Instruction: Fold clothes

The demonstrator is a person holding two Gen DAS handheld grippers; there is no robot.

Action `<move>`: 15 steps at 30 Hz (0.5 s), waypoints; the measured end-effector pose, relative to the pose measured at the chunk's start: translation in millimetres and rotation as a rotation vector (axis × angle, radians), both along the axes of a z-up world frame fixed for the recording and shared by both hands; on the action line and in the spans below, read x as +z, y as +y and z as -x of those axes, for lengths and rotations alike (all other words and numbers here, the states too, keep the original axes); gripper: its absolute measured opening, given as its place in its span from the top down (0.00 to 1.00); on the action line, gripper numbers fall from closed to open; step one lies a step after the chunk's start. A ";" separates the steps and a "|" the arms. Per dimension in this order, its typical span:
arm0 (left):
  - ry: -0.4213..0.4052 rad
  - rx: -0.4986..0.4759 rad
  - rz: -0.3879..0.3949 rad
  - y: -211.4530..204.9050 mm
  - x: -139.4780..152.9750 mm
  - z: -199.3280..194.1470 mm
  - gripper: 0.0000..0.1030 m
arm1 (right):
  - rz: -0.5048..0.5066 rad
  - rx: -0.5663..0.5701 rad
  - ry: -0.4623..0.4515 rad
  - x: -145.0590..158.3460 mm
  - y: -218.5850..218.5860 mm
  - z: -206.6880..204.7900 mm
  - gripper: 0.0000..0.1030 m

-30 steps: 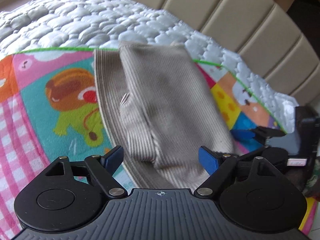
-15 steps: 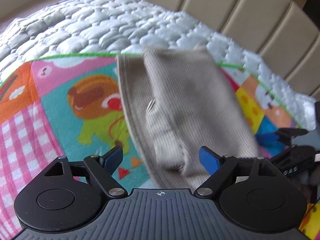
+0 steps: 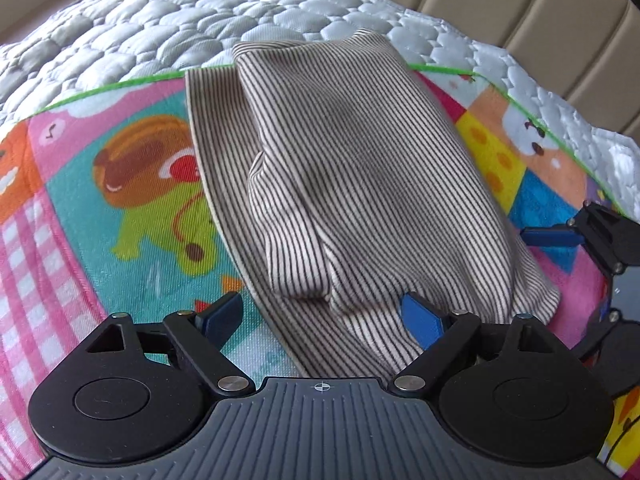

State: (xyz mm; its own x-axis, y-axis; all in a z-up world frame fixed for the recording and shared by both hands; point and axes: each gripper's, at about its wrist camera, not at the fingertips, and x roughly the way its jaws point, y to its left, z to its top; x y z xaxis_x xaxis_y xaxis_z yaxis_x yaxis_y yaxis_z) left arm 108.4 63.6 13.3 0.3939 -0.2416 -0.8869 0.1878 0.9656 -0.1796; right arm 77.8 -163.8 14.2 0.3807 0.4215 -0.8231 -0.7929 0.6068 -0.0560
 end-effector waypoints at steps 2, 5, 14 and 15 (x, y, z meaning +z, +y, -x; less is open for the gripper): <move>0.004 0.005 -0.001 1.4 -1.1 -0.1 0.09 | -0.004 0.027 -0.033 4.4 0.1 0.8 0.00; 0.011 0.011 0.001 2.8 -3.6 -1.3 0.09 | -0.009 0.046 -0.073 8.3 1.1 6.8 0.00; -0.099 0.070 0.260 35.3 27.0 -22.0 0.17 | -0.033 0.030 -0.053 8.1 -1.5 4.6 0.00; -0.114 0.080 0.294 40.1 31.8 -30.7 0.17 | -0.032 0.032 -0.057 7.4 -0.5 5.1 0.00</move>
State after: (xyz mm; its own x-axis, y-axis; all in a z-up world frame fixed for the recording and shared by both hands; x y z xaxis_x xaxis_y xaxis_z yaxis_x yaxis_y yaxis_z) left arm 139.1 103.7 45.1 0.5149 -0.4452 -0.7326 0.1487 0.8880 -0.4351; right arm 72.7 -164.3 21.6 0.4121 0.4600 -0.7865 -0.8082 0.5831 -0.0825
